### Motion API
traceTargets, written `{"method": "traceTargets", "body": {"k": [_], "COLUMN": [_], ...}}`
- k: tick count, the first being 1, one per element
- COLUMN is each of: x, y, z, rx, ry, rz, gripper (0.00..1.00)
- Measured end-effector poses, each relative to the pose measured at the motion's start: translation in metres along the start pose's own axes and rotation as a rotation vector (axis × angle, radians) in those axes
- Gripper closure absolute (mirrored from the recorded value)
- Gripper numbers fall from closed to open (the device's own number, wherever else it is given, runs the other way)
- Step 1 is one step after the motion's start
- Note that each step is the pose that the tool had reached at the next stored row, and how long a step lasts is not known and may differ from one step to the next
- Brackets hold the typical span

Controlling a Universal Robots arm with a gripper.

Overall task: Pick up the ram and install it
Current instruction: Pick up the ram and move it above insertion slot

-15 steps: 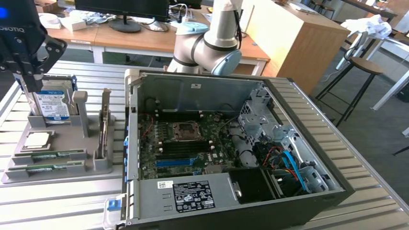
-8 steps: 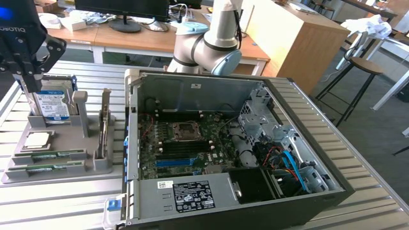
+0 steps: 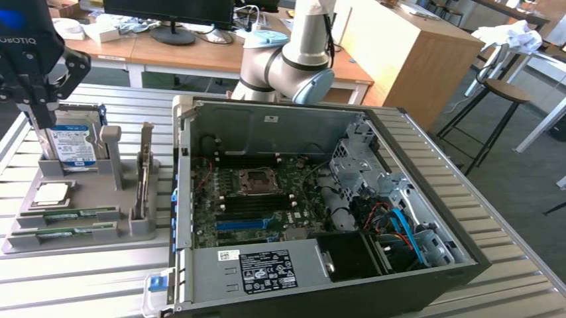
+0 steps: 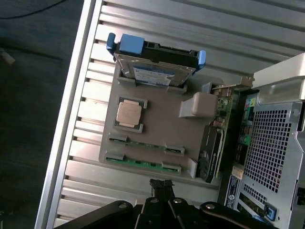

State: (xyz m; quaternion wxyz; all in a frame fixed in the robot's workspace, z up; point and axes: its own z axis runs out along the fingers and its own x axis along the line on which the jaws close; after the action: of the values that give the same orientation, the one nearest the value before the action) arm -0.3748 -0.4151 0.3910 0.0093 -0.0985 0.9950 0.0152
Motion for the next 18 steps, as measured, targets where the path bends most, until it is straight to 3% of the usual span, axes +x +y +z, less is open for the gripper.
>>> {"method": "traceTargets", "body": {"k": [18], "x": [0.0028], "y": [0.0024], "z": [0.0002], "rx": [0.0327], "ry": [0.0127], "rz": [-0.189], "gripper": [0.90]}}
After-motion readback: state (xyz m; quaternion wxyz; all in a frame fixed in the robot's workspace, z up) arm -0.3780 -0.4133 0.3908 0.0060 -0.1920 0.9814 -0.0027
